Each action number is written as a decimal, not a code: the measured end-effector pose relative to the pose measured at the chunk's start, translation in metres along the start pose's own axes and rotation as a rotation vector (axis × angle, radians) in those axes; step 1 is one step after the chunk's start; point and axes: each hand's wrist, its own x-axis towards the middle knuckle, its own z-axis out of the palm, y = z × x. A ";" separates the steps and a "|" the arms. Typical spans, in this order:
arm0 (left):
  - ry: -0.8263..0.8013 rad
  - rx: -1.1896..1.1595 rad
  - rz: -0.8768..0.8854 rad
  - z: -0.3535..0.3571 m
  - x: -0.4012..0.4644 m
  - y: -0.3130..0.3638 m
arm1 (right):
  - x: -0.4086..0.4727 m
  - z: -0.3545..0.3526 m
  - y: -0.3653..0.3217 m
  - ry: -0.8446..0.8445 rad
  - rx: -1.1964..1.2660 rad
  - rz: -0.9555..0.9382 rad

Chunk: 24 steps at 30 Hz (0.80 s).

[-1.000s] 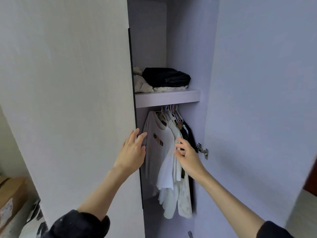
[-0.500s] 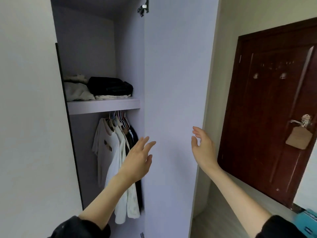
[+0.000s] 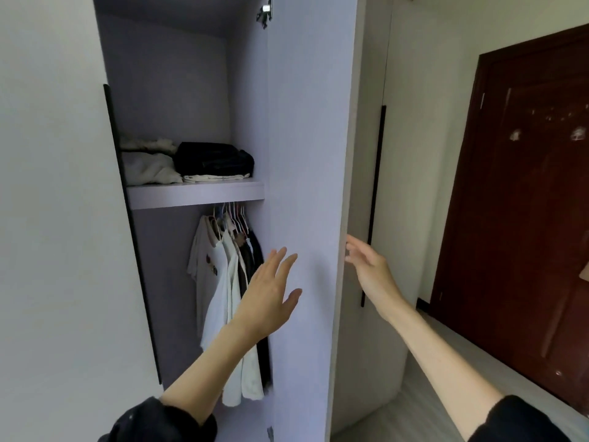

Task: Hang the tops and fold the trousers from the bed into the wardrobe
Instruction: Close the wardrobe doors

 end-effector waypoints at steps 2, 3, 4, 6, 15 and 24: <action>0.025 0.033 -0.024 -0.004 -0.003 -0.006 | -0.006 0.016 -0.008 -0.070 0.009 -0.028; 0.046 0.053 -0.033 -0.007 -0.005 -0.010 | -0.007 0.024 -0.011 -0.106 0.008 -0.043; 0.073 0.072 -0.052 -0.009 -0.008 -0.016 | -0.006 0.035 -0.013 -0.153 0.013 -0.044; 0.121 0.110 -0.109 -0.017 -0.017 -0.036 | -0.001 0.061 -0.019 -0.256 0.025 -0.052; 0.182 0.306 -0.407 -0.074 -0.044 -0.148 | 0.040 0.190 -0.028 -0.445 -0.264 -0.288; 0.230 0.433 -0.507 -0.103 -0.027 -0.282 | 0.129 0.305 0.003 -0.257 -0.813 -0.663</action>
